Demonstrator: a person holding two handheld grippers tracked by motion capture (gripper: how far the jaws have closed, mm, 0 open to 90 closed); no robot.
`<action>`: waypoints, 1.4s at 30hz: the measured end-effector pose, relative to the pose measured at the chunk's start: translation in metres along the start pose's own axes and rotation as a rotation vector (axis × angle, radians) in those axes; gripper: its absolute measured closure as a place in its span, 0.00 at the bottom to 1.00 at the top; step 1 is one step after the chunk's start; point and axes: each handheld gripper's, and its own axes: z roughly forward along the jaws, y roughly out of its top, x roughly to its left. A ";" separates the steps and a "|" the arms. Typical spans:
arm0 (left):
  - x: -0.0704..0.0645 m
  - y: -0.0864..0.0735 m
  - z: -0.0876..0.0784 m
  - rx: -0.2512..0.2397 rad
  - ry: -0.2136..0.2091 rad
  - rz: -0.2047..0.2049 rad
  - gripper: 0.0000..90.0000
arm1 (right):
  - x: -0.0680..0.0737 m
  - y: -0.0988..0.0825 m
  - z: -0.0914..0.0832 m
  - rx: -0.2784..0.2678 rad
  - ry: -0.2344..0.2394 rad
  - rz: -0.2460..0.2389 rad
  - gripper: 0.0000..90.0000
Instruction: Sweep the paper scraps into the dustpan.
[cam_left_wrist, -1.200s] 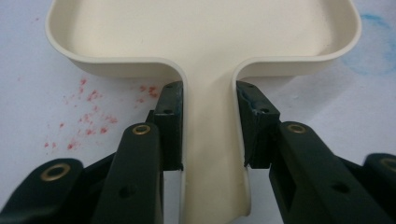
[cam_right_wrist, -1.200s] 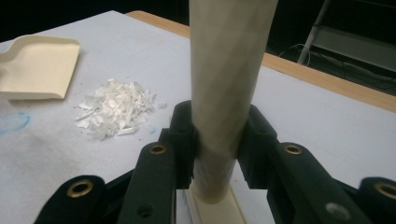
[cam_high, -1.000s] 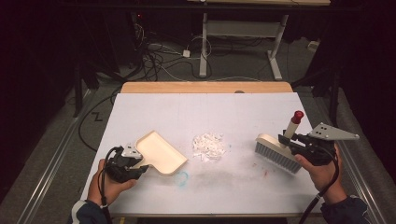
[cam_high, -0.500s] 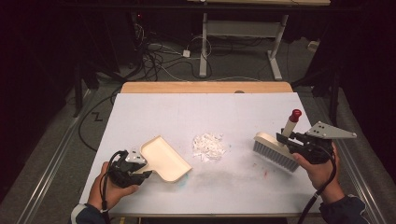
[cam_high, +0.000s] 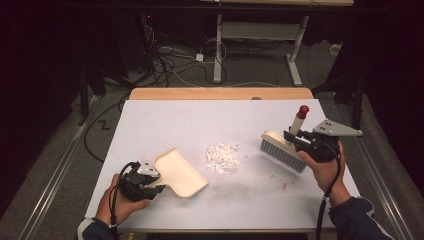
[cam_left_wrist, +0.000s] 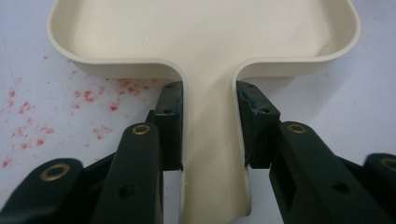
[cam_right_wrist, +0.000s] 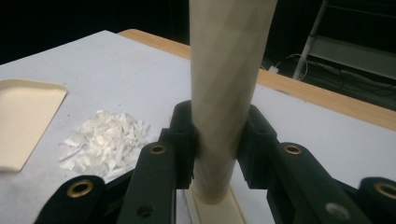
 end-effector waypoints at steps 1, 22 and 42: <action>0.000 0.000 0.000 0.000 0.000 0.000 0.70 | 0.001 0.002 0.006 -0.001 0.000 -0.008 0.79; -0.003 0.007 0.010 0.045 -0.070 0.017 0.70 | 0.039 0.040 0.114 0.071 -0.105 -0.075 0.79; -0.005 0.021 0.016 0.094 -0.062 0.028 0.70 | 0.085 0.024 0.117 0.068 0.027 -0.096 0.78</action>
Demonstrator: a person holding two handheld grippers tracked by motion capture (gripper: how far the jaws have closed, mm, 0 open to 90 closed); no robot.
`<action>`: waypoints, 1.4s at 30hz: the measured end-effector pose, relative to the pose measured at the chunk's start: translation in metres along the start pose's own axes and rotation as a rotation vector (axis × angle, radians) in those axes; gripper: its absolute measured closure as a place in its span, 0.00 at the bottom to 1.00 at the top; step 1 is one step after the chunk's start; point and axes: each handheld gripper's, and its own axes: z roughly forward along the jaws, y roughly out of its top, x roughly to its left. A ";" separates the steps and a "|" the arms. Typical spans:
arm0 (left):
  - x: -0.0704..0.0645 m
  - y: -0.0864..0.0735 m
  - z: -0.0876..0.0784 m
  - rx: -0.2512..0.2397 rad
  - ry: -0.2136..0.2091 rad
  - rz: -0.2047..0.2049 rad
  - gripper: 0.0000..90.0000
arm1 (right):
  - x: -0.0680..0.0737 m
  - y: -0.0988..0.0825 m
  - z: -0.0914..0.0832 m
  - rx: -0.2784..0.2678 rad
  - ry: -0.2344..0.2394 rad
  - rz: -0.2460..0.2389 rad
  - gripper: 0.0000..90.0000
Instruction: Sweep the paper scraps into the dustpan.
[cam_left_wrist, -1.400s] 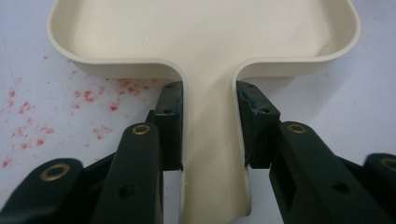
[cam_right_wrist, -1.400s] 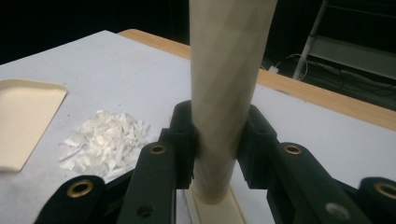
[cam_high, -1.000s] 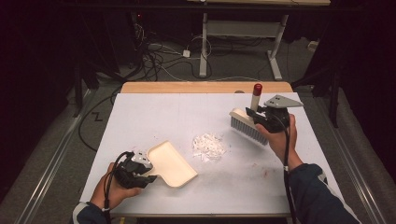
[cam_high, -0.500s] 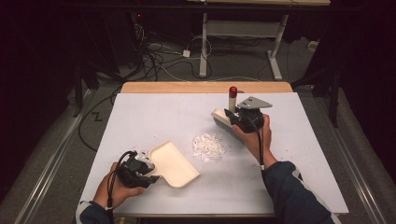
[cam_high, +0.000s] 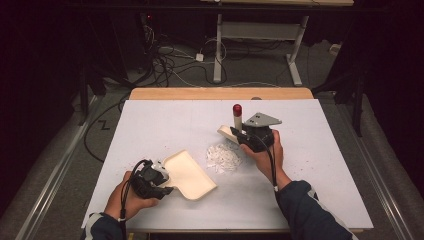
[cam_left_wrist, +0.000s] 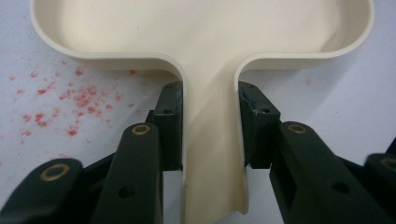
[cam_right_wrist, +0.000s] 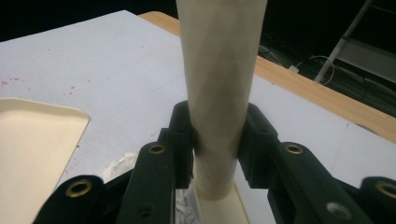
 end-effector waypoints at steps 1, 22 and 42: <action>0.000 0.000 0.000 0.000 0.000 0.000 0.70 | 0.001 0.000 0.000 -0.001 0.005 0.002 0.78; 0.000 0.011 0.006 0.034 0.012 0.024 0.70 | -0.001 -0.001 -0.008 -0.035 0.009 0.044 0.79; -0.001 0.026 0.014 0.077 0.009 0.032 0.70 | -0.006 -0.002 -0.010 -0.042 0.016 0.047 0.79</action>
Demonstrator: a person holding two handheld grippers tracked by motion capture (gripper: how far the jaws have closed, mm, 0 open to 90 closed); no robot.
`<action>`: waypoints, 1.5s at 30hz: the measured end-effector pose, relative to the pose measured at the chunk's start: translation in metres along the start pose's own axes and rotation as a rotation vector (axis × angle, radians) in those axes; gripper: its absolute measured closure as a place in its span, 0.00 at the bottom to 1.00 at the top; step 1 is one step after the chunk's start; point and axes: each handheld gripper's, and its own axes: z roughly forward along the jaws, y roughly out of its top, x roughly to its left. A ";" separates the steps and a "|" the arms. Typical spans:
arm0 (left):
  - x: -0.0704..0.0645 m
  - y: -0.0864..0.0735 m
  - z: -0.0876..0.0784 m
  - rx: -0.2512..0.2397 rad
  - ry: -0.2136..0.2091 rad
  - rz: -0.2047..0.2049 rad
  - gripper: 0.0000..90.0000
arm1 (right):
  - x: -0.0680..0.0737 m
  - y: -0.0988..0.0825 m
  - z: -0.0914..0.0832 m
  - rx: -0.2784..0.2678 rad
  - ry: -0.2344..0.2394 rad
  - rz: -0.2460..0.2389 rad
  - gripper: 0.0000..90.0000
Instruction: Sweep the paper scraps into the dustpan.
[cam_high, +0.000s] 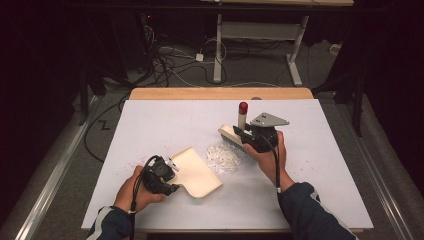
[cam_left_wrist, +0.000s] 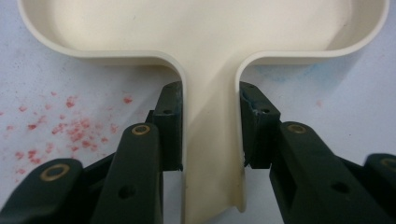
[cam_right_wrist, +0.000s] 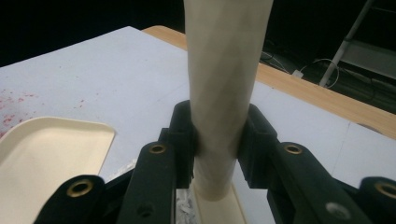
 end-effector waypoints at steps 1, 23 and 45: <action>0.000 0.001 0.000 -0.001 -0.002 0.000 0.70 | 0.000 0.000 0.000 0.000 0.000 0.001 0.79; 0.005 0.005 0.004 0.053 -0.029 -0.005 0.70 | 0.011 0.001 0.004 0.014 0.003 -0.010 0.78; 0.004 0.020 -0.006 0.179 -0.020 0.031 0.71 | 0.034 0.000 0.005 -0.005 0.047 0.000 0.78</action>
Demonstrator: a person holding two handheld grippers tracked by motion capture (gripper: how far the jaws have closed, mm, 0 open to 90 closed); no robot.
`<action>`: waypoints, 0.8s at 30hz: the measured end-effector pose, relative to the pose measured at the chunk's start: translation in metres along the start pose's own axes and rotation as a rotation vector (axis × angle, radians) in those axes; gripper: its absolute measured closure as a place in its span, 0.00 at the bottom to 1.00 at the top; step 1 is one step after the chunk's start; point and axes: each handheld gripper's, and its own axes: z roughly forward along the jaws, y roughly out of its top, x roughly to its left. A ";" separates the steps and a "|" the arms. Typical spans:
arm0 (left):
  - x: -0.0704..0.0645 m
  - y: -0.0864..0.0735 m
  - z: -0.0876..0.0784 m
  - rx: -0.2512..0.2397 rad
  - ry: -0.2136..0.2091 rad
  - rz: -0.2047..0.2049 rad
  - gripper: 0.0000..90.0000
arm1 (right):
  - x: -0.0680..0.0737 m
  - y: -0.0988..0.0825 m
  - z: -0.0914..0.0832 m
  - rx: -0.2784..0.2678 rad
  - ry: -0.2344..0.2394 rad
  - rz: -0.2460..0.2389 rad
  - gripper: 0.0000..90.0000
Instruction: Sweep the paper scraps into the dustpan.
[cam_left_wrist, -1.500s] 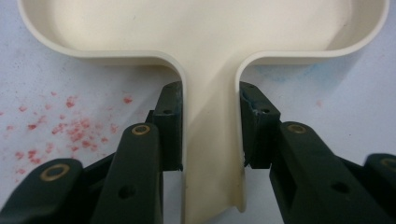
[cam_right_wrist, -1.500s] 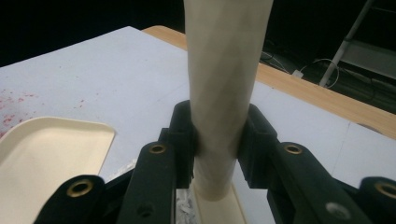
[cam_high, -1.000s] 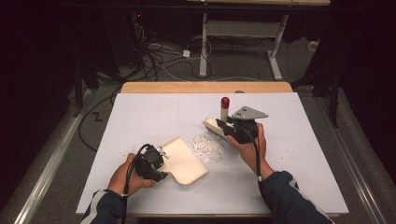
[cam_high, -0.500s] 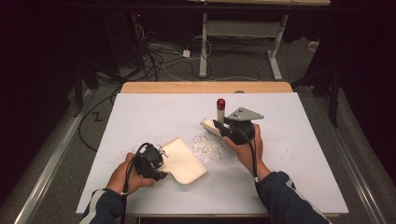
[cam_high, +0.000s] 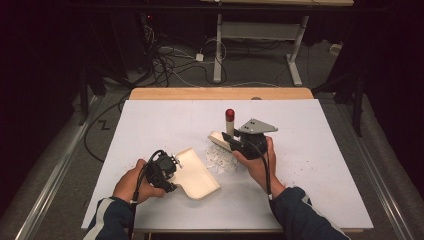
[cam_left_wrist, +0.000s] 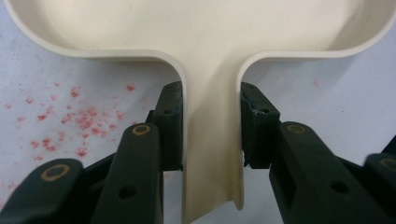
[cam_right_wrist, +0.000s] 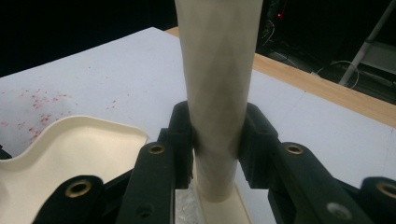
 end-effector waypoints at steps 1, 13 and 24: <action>0.000 0.001 0.000 0.001 0.002 0.000 0.71 | 0.000 0.000 0.000 0.000 0.002 0.000 0.78; 0.004 0.007 0.003 0.025 -0.029 0.005 0.71 | 0.006 0.001 0.002 -0.012 0.041 -0.002 0.78; 0.003 0.012 0.010 0.038 -0.036 0.006 0.71 | 0.026 0.000 0.003 -0.018 0.094 -0.029 0.78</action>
